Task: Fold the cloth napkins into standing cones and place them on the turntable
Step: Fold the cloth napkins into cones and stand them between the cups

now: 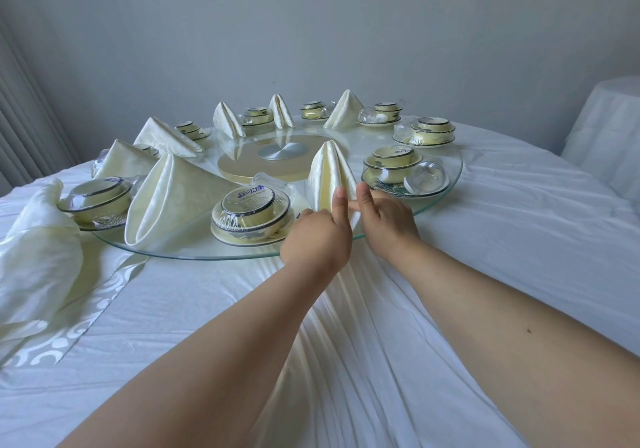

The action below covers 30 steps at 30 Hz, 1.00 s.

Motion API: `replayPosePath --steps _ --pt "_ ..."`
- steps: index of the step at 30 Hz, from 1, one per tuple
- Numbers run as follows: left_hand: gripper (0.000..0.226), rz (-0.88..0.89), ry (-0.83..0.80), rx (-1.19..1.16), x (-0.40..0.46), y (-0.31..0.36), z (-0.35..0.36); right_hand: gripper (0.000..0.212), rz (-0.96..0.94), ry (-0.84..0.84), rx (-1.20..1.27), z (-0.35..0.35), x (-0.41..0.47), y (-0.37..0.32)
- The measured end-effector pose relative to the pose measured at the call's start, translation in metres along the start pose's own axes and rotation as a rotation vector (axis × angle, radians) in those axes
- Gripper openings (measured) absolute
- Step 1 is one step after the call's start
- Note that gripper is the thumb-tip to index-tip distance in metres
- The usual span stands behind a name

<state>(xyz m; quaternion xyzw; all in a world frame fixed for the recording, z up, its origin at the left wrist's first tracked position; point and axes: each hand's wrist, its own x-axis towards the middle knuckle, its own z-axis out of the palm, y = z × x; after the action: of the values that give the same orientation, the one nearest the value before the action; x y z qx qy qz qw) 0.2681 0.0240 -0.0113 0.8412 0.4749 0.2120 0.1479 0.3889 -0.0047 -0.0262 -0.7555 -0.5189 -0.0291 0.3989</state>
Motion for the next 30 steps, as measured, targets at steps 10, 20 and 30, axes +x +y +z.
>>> replayPosePath --steps 10,20,30 --pt "0.054 0.041 -0.059 -0.020 -0.006 0.007 -0.012 0.107 -0.039 0.058 -0.025 -0.004 -0.007 -0.012" --pt "0.063 0.033 -0.158 0.031 -0.004 0.007 -0.017 0.091 -0.046 -0.021 0.069 -0.004 -0.009 -0.012" --pt "0.060 -0.013 -0.146 -0.025 -0.008 0.010 -0.021 0.099 -0.012 -0.006 0.029 -0.003 -0.007 -0.007"
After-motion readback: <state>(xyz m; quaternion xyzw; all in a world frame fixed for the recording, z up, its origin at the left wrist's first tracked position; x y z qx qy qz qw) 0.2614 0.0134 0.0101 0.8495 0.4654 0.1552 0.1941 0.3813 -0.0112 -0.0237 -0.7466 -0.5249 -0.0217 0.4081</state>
